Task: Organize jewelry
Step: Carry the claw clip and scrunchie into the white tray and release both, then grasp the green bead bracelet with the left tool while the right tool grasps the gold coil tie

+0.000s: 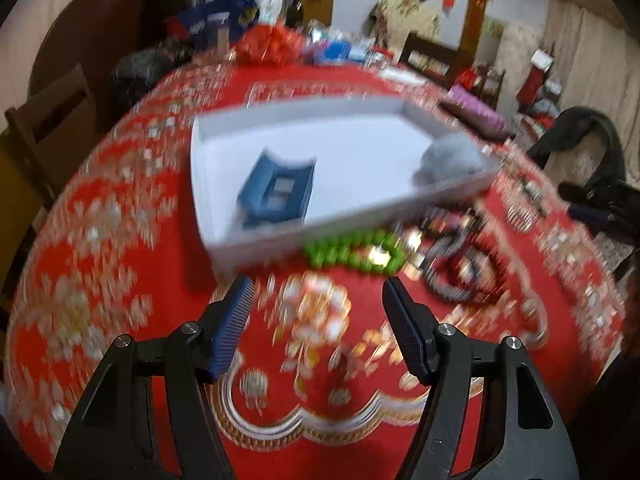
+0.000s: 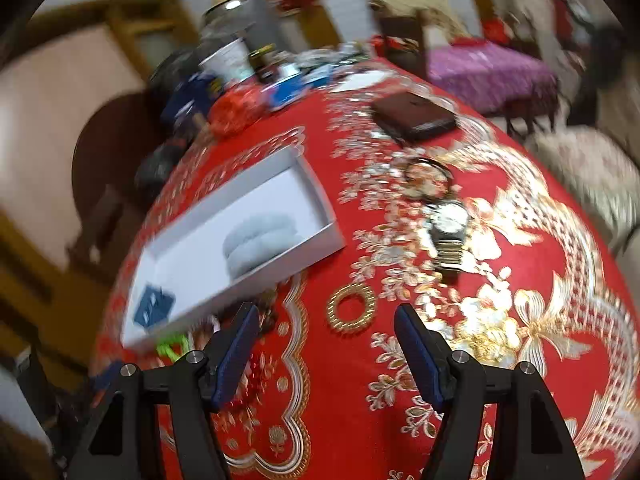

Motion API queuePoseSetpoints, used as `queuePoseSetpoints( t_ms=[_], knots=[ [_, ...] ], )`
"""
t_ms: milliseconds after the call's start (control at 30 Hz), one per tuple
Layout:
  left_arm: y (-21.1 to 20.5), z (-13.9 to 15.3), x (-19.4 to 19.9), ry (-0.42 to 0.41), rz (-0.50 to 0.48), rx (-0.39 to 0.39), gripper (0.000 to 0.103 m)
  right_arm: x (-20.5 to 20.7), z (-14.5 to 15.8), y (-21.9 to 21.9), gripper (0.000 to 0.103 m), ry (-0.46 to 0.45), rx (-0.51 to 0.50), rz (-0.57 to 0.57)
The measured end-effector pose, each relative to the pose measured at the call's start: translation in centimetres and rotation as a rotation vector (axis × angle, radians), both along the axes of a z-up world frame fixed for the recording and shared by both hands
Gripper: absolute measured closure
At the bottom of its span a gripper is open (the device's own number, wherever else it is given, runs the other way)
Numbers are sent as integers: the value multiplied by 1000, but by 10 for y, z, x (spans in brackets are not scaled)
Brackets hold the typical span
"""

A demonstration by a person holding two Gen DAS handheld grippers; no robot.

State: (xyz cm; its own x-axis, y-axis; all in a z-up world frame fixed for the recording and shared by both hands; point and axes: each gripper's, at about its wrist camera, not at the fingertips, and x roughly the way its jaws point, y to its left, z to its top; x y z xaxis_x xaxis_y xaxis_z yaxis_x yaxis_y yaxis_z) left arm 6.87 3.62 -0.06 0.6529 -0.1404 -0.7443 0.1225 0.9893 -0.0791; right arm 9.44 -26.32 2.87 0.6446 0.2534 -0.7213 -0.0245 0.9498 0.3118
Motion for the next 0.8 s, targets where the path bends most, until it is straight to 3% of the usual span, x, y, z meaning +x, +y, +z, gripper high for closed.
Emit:
queuePoseSetpoints(
  t_ms=[267, 433, 567, 633, 800],
  knots=[
    [15, -18, 5, 43, 58, -51, 36, 28, -45, 18, 35, 110, -173, 21],
    [9, -19, 7, 50, 49, -33, 28, 41, -53, 27, 30, 82, -286, 24],
    [10, -19, 7, 53, 33, -40, 25, 47, -55, 29, 26, 60, -297, 18],
    [11, -19, 7, 54, 31, -43, 24, 44, -55, 29, 29, 56, -299, 19],
    [2, -20, 18, 68, 24, -14, 23, 42, -52, 36, 54, 31, -309, 38]
  ],
)
